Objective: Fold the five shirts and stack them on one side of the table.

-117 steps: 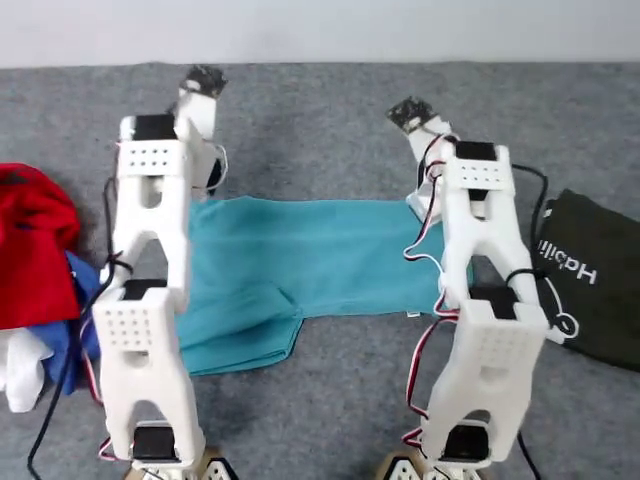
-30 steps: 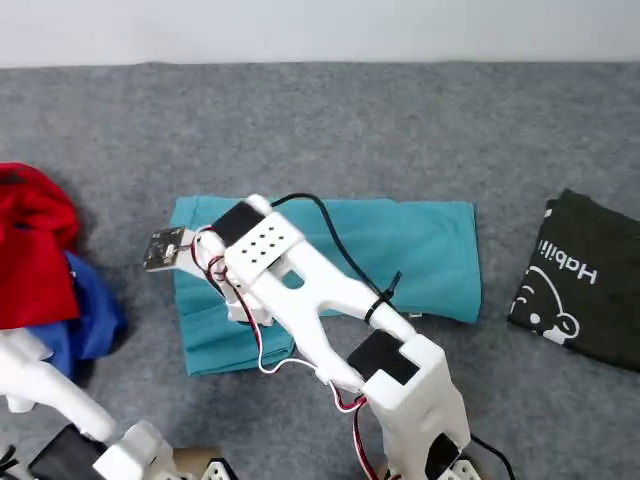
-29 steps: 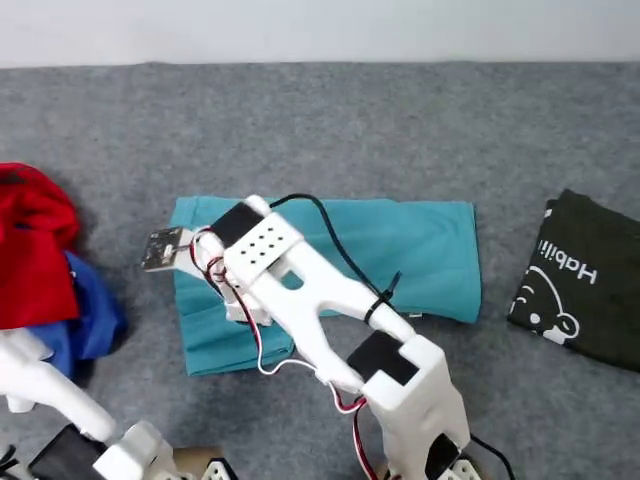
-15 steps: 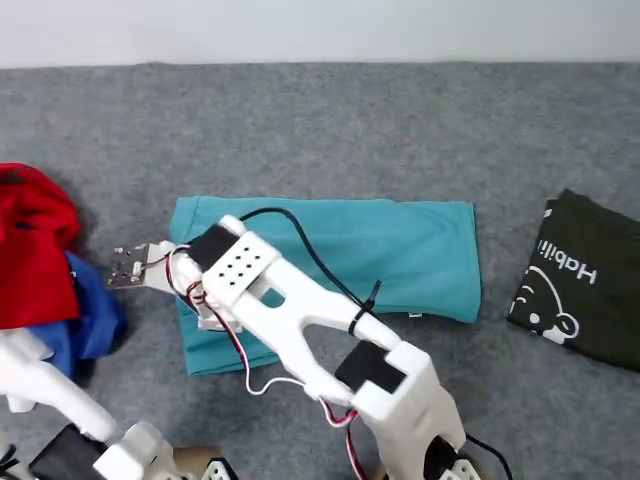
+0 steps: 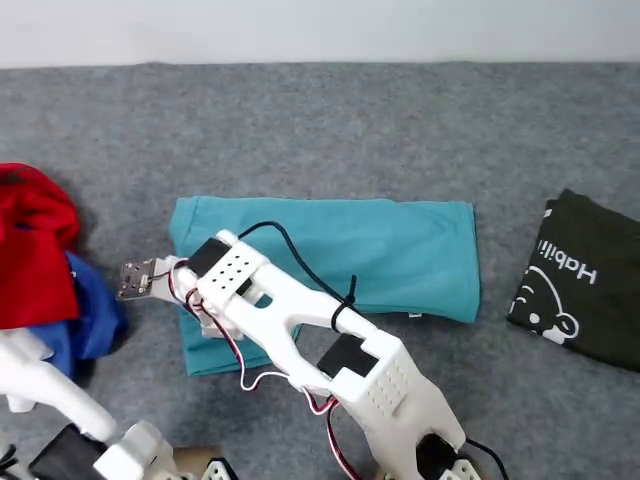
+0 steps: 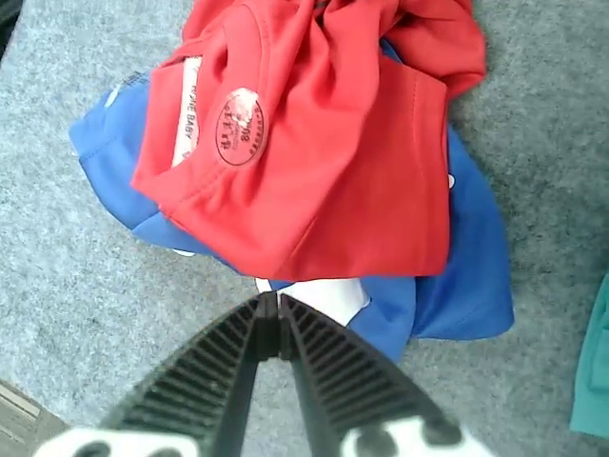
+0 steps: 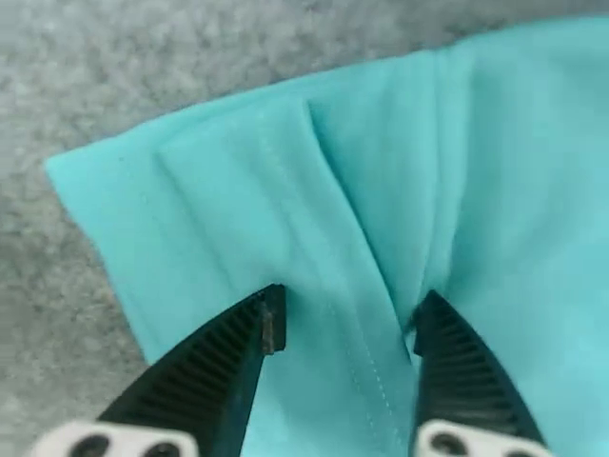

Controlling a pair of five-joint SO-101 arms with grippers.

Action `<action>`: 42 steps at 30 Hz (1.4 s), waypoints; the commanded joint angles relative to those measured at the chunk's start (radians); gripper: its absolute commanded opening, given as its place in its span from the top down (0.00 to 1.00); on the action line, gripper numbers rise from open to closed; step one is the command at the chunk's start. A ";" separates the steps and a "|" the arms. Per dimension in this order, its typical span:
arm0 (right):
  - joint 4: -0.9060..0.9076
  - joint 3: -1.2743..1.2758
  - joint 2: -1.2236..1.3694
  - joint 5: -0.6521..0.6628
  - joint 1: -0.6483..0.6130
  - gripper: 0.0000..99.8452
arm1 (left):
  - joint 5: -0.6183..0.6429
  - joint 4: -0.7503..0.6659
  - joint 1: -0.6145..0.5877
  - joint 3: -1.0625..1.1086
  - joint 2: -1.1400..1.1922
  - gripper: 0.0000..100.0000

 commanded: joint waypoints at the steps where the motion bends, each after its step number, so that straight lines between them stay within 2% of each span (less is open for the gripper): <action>1: -0.016 -0.040 -0.005 -0.003 -0.007 0.91 | -0.006 0.017 -0.005 0.019 -0.040 0.99; 4: -0.012 -0.040 -0.007 -0.006 -0.005 0.99 | -0.006 0.017 -0.005 0.044 -0.041 0.99; 9: -0.004 -0.054 -0.012 -0.006 0.005 0.99 | -0.006 0.000 -0.005 0.048 -0.041 0.99; 17: 0.104 -0.203 -0.033 -0.003 0.048 0.98 | -0.006 -0.012 -0.002 0.048 -0.041 0.99; 23: 0.176 -0.213 -0.033 -0.008 0.061 0.84 | -0.006 -0.012 0.000 0.048 -0.041 0.99; 33: 0.186 -0.212 -0.030 -0.002 0.064 0.83 | -0.006 -0.012 0.000 0.048 -0.041 0.99; 36: 0.180 -0.209 -0.012 0.000 0.067 0.88 | -0.006 -0.012 0.000 0.048 -0.041 0.99; 40: 0.185 -0.215 0.038 0.000 0.070 0.99 | -0.006 -0.011 0.000 0.048 -0.041 0.99; 42: 0.194 -0.215 0.039 -0.003 0.071 0.99 | -0.006 -0.011 0.000 0.048 -0.041 0.99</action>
